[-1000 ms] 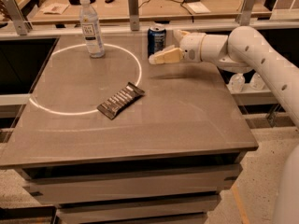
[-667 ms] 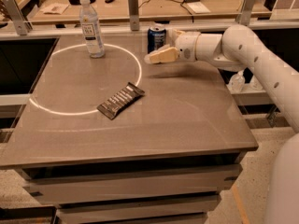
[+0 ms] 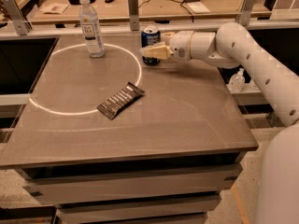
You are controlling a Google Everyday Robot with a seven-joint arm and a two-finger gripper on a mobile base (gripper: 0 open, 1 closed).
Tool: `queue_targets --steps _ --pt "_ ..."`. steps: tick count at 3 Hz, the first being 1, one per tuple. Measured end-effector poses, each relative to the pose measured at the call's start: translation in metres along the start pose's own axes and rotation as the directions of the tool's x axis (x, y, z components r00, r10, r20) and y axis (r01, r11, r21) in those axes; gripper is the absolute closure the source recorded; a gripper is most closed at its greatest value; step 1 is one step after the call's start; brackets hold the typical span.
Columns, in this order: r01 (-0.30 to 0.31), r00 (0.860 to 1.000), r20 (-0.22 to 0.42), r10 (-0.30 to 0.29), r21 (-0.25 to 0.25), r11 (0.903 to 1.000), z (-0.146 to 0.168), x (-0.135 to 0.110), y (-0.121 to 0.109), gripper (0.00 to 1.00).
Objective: Move pepsi can near rxbar chocolate
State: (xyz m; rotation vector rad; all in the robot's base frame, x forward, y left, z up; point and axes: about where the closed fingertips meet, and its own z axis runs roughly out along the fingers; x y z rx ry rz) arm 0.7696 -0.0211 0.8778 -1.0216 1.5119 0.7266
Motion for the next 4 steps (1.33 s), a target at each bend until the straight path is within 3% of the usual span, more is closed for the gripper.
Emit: queue_targets --steps 2,3,4 --pt "0.019 1.0 -0.001 -0.019 -0.039 0.9991 -0.006 -0.007 0.003 0.87" --pt "0.027 1.0 -0.004 -0.028 -0.092 0.9954 -0.02 -0.021 0.01 1.0" --pt "0.042 0.999 0.004 -0.042 -0.173 0.984 -0.034 -0.031 0.034 1.0"
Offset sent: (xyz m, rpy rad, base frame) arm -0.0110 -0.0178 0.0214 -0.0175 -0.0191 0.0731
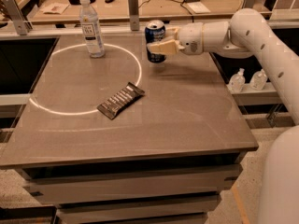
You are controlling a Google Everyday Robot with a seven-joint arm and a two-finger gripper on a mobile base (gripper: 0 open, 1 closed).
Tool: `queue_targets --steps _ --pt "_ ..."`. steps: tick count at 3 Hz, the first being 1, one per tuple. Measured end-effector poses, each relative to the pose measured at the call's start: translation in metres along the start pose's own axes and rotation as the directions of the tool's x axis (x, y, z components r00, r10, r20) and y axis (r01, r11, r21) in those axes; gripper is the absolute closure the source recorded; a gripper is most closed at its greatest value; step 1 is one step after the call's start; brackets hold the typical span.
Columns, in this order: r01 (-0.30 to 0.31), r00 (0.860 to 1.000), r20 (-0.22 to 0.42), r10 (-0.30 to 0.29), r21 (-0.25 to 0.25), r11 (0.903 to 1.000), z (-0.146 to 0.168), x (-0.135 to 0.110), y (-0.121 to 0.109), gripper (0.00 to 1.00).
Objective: Move pepsi can near rxbar chocolate
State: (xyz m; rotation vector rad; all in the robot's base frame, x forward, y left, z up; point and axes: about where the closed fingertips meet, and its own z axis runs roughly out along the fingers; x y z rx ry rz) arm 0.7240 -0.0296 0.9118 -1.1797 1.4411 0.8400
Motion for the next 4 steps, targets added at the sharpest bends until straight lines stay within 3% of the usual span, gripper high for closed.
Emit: queue_targets --steps 1,2,4 --pt "0.014 1.0 0.011 -0.013 -0.121 0.9925 -0.008 0.002 0.038 1.0" --pt "0.017 1.0 0.013 -0.015 -0.208 0.9779 -0.017 0.009 0.07 1.0" --pt "-0.005 1.0 0.001 0.006 -0.354 0.9351 -0.028 0.026 0.123 1.0"
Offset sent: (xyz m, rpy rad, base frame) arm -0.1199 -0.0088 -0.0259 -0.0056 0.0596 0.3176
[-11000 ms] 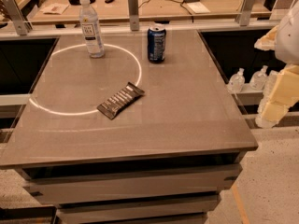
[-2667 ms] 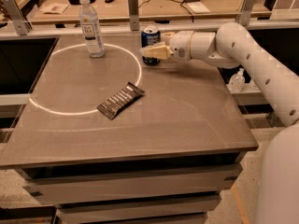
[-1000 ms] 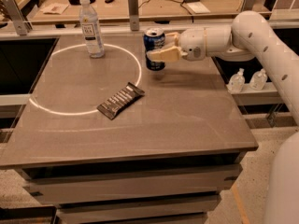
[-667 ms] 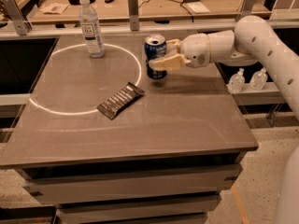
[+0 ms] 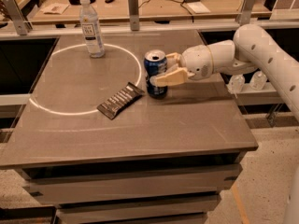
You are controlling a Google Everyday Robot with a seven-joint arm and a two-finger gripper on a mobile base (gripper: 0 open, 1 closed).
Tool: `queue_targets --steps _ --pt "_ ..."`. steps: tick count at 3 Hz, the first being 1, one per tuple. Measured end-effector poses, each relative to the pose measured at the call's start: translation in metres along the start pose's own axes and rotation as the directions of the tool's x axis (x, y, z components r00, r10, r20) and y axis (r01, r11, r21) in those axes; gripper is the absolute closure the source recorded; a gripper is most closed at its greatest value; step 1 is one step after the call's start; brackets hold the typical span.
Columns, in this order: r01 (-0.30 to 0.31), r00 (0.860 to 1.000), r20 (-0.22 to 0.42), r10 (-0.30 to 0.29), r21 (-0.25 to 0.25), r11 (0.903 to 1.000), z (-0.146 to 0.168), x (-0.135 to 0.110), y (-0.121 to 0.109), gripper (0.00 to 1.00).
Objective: Move pepsi can near rxbar chocolate
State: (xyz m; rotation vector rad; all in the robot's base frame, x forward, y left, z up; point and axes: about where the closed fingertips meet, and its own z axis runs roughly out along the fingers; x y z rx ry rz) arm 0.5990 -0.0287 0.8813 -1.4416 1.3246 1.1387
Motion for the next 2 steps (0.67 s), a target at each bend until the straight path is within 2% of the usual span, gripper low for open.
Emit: queue_targets --steps 2 --pt "-0.039 0.999 0.035 0.041 -0.068 0.9969 0.0081 0.0086 0.0194 1.0"
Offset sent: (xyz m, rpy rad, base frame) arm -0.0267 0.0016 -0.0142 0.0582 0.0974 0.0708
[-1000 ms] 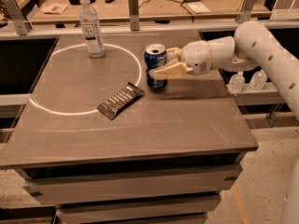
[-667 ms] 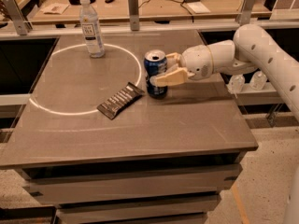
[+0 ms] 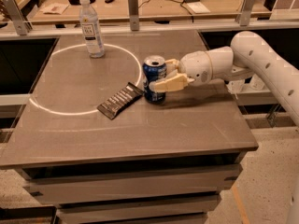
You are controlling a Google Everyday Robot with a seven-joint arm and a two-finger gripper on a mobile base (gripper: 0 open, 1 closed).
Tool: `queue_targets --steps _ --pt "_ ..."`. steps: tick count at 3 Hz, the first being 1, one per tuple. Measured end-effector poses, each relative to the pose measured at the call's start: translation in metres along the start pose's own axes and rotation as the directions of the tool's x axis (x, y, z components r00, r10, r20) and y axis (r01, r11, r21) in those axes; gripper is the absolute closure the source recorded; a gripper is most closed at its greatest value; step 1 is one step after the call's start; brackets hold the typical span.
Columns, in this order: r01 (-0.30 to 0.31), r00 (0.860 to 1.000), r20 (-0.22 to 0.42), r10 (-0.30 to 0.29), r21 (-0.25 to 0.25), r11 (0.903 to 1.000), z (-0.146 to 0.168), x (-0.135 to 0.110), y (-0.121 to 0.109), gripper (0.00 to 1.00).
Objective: Move pepsi can near rxbar chocolate
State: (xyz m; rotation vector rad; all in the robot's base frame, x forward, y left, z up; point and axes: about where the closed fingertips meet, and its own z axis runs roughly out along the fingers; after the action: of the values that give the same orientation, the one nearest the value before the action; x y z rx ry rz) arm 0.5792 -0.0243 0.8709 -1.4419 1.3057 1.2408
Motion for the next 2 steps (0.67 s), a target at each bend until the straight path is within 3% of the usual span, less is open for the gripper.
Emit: queue_targets --steps 2 --pt "-0.009 1.0 0.012 0.009 0.003 1.0 0.0008 0.0015 0.0019 0.6"
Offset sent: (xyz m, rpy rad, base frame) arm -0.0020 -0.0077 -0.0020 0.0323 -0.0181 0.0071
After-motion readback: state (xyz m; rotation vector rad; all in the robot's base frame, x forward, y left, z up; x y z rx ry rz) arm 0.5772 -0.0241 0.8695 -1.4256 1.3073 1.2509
